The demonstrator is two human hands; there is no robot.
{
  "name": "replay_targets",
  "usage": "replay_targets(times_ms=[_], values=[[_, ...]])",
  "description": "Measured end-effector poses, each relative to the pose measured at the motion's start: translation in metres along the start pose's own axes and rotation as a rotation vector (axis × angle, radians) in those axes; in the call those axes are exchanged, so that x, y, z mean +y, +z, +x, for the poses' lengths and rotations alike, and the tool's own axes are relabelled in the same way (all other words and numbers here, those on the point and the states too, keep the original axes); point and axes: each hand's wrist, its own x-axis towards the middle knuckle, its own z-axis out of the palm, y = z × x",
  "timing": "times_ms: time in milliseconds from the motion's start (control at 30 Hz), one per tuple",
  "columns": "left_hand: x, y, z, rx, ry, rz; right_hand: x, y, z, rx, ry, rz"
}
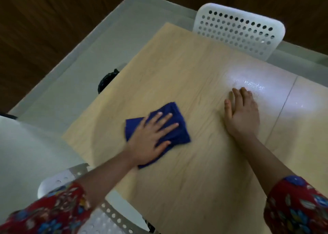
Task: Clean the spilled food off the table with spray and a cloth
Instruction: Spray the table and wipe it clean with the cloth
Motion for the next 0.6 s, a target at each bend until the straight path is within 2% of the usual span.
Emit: replay_targets(times_ms=[67, 133, 200, 233, 300, 367, 400, 467, 533, 600], values=[[-0.043, -0.002, -0.01, 0.014, -0.161, 0.014, -0.003, 0.0, -0.001, -0.001, -0.002, -0.011], [-0.076, -0.008, 0.01, 0.032, -0.452, 0.012, -0.003, 0.001, -0.001, 0.008, -0.006, -0.013], [-0.075, -0.014, 0.052, 0.076, -0.693, -0.043, -0.003, 0.001, 0.0, 0.028, -0.01, -0.01], [-0.061, -0.015, 0.072, 0.076, -0.714, -0.057, -0.003, 0.001, 0.0, 0.03, -0.018, -0.011], [-0.011, -0.008, 0.089, 0.088, -0.521, -0.04, -0.002, -0.001, 0.001, 0.01, -0.023, 0.003], [0.047, 0.002, 0.063, 0.025, -0.155, -0.026, 0.0, -0.002, -0.001, 0.003, -0.016, 0.061], [0.063, 0.004, 0.038, -0.008, -0.006, -0.029, 0.001, -0.002, -0.001, 0.022, -0.005, 0.127], [0.051, 0.001, 0.008, -0.037, 0.159, -0.068, 0.003, -0.008, -0.001, 0.095, 0.076, 0.37], [0.016, 0.001, 0.003, -0.017, 0.092, -0.015, 0.002, -0.01, -0.004, 0.179, 0.148, 0.627], [-0.009, 0.0, 0.024, 0.007, -0.178, 0.01, 0.002, -0.01, -0.007, 0.279, 0.17, 0.765]])
